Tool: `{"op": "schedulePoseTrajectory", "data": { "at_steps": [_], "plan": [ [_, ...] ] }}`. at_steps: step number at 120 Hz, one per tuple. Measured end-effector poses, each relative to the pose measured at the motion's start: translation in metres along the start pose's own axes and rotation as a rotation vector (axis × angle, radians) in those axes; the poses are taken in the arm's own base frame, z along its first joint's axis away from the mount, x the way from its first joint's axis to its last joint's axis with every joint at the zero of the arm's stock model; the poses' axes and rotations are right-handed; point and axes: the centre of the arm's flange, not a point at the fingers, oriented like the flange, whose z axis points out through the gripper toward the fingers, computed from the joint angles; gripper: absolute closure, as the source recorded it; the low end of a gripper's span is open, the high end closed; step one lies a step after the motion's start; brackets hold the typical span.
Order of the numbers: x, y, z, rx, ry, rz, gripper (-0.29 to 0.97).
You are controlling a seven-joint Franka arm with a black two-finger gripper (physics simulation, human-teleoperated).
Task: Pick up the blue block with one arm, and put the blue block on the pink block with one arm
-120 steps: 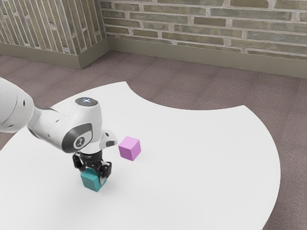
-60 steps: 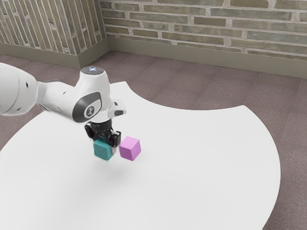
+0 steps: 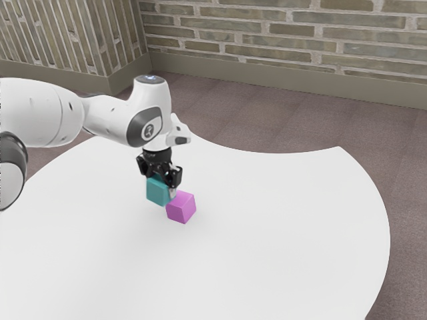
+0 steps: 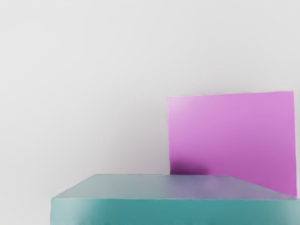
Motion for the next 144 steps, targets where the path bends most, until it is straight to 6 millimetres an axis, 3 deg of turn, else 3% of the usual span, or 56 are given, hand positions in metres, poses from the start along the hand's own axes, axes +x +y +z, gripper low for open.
{"op": "schedulePoseTrajectory", "data": {
  "at_steps": [44,84,102,125,144],
  "plan": [
    [0.034,0.017,0.005,-0.02,0.001,0.095,0.41],
    [0.039,0.031,0.005,-0.024,-0.011,0.155,0.4],
    [0.037,0.039,0.01,-0.029,-0.025,0.183,0.21],
    [0.035,0.031,0.012,-0.033,-0.035,0.19,0.08],
    [0.033,0.031,-0.007,-0.032,-0.019,0.206,0.04]
  ]
}}
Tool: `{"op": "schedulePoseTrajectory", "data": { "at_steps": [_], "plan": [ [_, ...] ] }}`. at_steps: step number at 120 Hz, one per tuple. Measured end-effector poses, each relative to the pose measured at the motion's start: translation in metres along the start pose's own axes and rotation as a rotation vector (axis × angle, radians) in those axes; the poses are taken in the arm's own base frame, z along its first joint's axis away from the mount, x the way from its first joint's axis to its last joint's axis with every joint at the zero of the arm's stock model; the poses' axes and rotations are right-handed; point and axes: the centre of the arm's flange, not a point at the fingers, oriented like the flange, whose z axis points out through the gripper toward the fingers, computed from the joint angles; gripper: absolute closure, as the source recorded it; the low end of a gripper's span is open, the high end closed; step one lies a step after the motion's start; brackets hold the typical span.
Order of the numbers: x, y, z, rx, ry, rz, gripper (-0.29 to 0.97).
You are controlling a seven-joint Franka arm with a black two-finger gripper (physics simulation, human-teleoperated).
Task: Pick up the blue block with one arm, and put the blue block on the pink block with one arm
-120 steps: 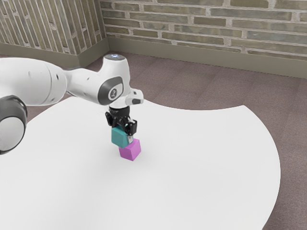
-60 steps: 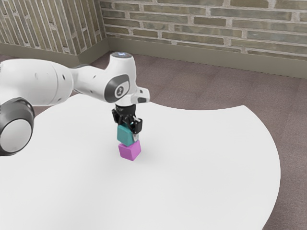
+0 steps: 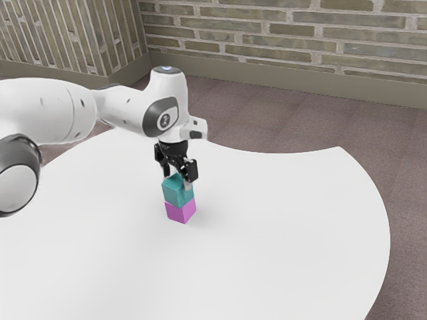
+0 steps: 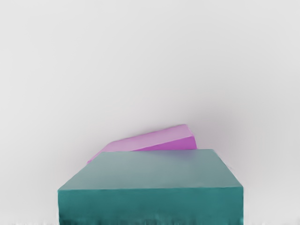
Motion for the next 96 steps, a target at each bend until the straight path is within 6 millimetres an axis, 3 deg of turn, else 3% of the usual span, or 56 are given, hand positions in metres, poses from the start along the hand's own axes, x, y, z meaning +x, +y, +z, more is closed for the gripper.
{"op": "schedulePoseTrajectory", "data": {
  "at_steps": [18,32,48,62,73,88,96],
  "plan": [
    [-0.007,0.015,-0.062,0.001,0.07,0.033,0.02],
    [-0.023,0.039,-0.125,-0.005,0.123,0.076,0.01],
    [-0.066,0.079,-0.219,0.003,0.183,0.163,0.01],
    [-0.123,0.089,-0.294,0.022,0.221,0.204,0.0],
    [-0.148,0.08,-0.317,0.036,0.199,0.194,0.0],
    [-0.16,0.06,-0.329,0.048,0.161,0.153,0.0],
    [-0.168,0.059,-0.348,0.063,0.167,0.148,0.0]
  ]
}}
